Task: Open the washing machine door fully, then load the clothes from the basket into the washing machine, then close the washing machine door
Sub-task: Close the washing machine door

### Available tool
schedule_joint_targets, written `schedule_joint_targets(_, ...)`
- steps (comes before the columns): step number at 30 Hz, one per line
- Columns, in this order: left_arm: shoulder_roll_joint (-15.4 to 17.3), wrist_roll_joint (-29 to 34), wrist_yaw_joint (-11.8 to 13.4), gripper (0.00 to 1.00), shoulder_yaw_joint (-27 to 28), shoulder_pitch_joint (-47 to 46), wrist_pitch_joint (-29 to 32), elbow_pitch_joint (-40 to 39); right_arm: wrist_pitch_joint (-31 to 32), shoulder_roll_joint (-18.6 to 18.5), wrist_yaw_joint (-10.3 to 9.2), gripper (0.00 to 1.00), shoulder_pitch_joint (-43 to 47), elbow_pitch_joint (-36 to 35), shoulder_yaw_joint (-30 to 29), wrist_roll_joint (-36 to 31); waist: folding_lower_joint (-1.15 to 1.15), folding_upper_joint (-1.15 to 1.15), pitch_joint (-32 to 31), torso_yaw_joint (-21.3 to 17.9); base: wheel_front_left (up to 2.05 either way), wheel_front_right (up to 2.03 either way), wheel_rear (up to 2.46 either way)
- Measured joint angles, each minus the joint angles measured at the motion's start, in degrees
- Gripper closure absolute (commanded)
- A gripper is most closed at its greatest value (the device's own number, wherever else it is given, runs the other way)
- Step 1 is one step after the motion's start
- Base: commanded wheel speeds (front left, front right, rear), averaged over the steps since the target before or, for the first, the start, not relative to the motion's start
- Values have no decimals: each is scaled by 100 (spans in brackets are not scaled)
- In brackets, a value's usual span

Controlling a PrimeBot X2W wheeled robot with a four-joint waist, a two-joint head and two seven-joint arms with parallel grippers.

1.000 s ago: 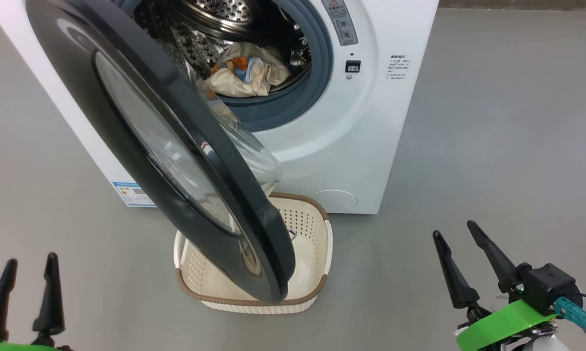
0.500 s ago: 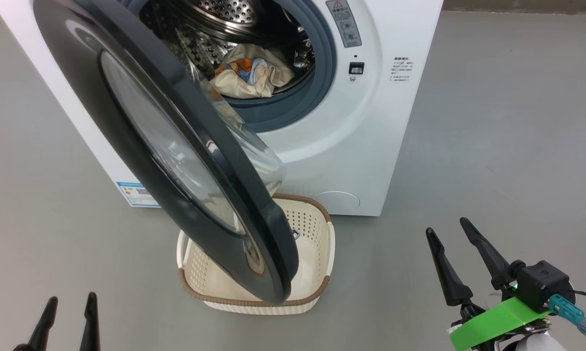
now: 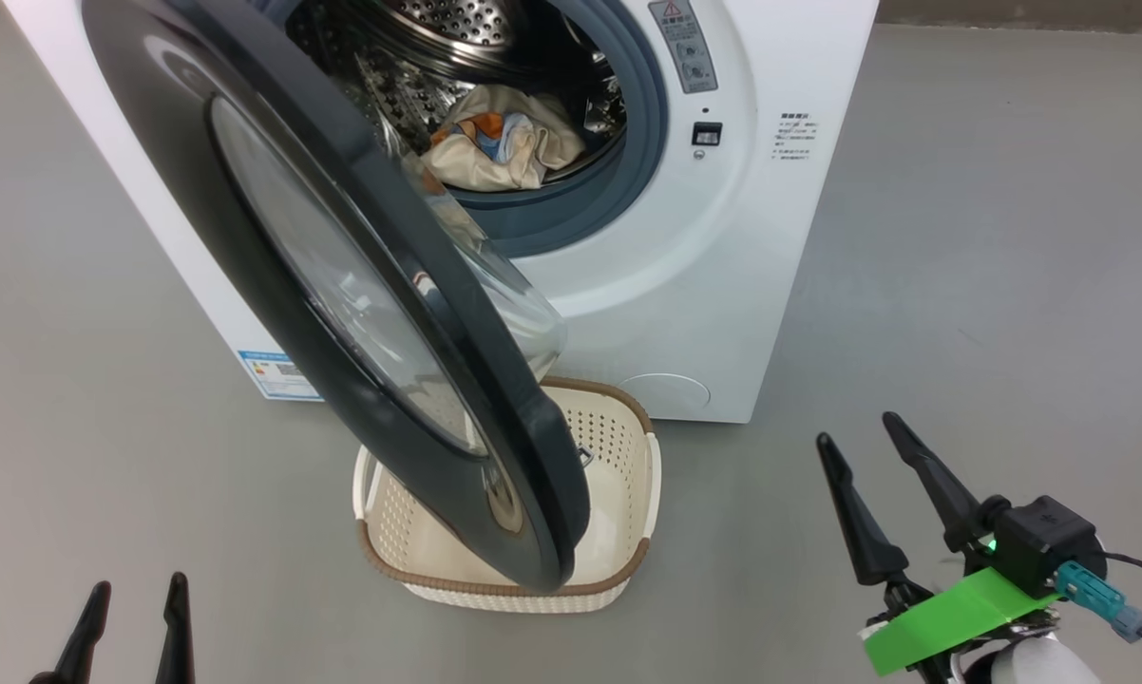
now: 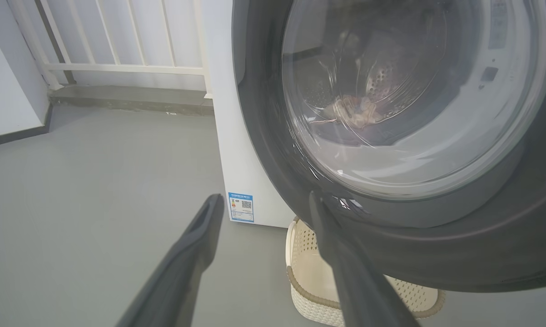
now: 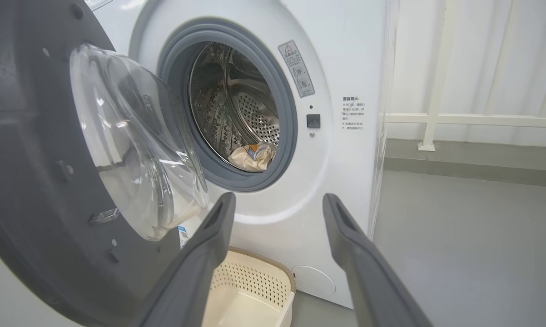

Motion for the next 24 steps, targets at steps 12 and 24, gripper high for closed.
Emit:
schedule_joint_targets(12, -74, 42, 0, 0, -3, 1, 0, -4, 0, 62, 0, 100, -435, -410, 474, 49, 0, 0, -34, 180, 0, 0, 0)
schedule_joint_targets(24, -156, 60, 0, 0, 8, 4, 0, -9, -1, 155, 0, 100, -804, -1189, 1439, 123, 0, 0, -90, 367, 0, 0, 0)
